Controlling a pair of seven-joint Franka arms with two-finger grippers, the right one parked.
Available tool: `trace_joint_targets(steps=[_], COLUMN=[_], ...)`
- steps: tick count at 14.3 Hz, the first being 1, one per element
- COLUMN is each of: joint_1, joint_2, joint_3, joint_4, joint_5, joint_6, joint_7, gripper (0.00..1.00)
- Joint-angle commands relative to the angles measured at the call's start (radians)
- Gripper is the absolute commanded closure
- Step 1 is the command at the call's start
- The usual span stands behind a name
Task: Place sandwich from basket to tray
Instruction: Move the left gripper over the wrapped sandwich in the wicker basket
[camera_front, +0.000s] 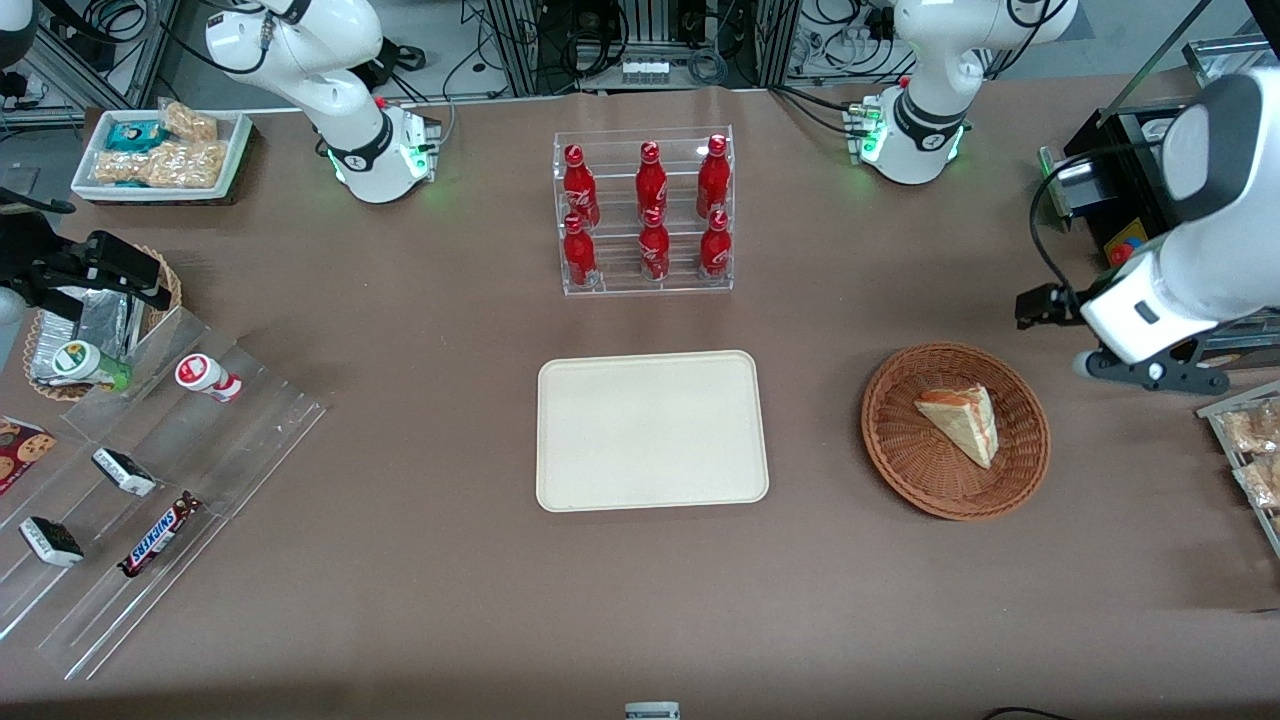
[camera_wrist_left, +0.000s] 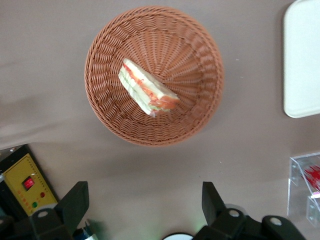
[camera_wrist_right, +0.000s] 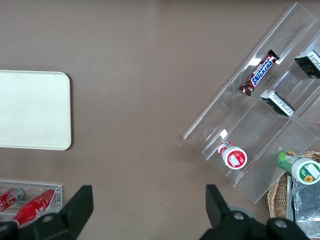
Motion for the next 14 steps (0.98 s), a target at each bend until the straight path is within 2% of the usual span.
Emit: trace_joint_targets(steps=[1, 6, 8, 11, 14], joint_1=[0.017, 0.019, 0.017, 0.019, 0.031], joint_2=[-0.027, -0.030, -0.029, -0.015, 0.023], joint_3=[-0.002, -0.002, -0.002, -0.002, -0.002], joint_4=[-0.160, -0.391, -0.443, -0.454, -0.475], joint_5=[-0.004, 0.002, 0.004, -0.018, -0.045], joint_6=[0.141, 0.462, 0.566, 0.621, 0.732], joint_7=[-0.058, -0.240, -0.472, -0.659, -0.920], gripper=[0.00, 0.00, 0.00, 0.00, 0.00])
